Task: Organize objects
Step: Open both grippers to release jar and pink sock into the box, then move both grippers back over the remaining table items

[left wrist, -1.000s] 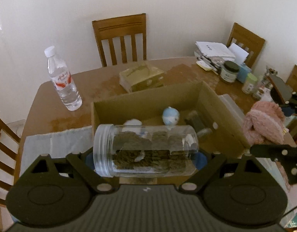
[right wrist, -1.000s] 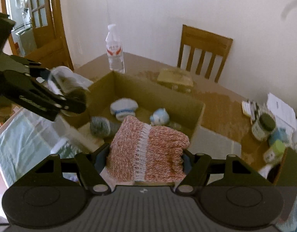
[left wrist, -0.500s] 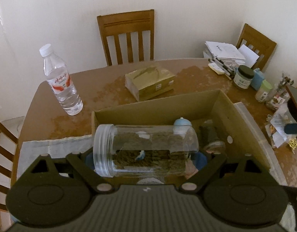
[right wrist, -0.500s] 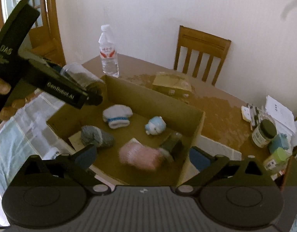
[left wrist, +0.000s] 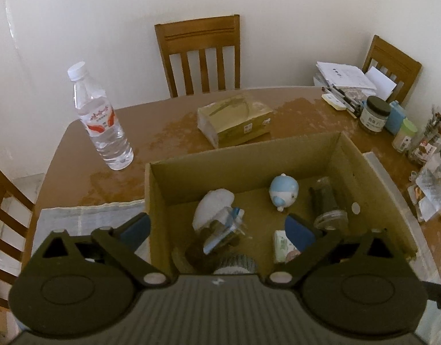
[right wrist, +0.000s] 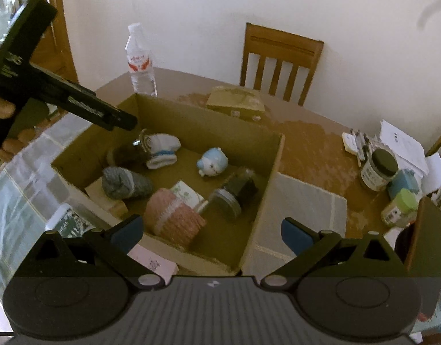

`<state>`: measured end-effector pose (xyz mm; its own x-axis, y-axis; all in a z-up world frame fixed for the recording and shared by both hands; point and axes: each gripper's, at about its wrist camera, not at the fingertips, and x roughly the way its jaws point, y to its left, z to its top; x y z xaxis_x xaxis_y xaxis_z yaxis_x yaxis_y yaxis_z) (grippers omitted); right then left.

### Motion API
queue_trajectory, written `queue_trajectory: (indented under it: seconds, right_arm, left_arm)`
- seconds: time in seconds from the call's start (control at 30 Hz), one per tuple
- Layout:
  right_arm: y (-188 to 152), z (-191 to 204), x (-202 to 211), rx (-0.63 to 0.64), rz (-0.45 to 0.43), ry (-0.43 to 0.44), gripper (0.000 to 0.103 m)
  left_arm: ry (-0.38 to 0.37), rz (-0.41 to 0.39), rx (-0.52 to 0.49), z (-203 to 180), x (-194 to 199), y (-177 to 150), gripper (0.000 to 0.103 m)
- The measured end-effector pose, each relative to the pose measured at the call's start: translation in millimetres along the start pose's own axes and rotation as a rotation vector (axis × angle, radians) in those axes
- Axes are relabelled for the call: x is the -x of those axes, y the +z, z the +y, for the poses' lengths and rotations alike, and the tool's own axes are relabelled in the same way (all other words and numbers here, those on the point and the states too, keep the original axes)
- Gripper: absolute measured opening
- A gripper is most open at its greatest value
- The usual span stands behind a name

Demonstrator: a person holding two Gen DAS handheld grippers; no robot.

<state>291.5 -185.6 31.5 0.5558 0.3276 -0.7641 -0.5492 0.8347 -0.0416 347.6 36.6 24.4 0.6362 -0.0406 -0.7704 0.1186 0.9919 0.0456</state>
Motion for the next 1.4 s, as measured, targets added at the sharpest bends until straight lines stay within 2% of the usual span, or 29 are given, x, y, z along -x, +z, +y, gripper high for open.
queue_trajectory:
  seconds: [0.33, 0.43, 0.57, 0.77, 1.07, 1.2, 1.4]
  right_arm:
    - [-30.0, 1.8, -5.1, -0.037, 0.044, -0.055, 0.103]
    - [-42.4, 2.3, -9.4, -0.069, 0.060, -0.091, 0.103]
    - [-58.7, 1.3, -19.8, -0.145, 0.108, -0.092, 0.103]
    - [-79.8, 2.3, -39.8, -0.234, 0.180, -0.096, 0.103]
    - [-88.1, 3.7, -77.6, -0.380, 0.272, -0.082, 0.103]
    - [-93.1, 15.2, -90.9, -0.369, 0.303, -0.088, 0.103]
    - [-102.4, 13.3, -89.1, -0.353, 0.316, -0.111, 0.103]
  left_arm:
    - [0.023, -0.046, -0.012, -5.4, 28.3, -29.9, 0.101]
    - [0.023, -0.048, -0.001, -7.0, 37.6, -45.5, 0.102]
    - [0.017, -0.046, 0.029, -6.4, 49.3, -66.5, 0.102]
    - [0.089, -0.070, 0.028, -8.7, 59.4, -103.9, 0.102]
    - [0.103, 0.019, 0.149, 8.9, 50.9, -148.3, 0.102]
    - [0.106, 0.030, 0.165, 14.6, 52.0, -156.5, 0.102]
    - [0.097, 0.034, 0.164, 16.7, 48.7, -158.4, 0.102]
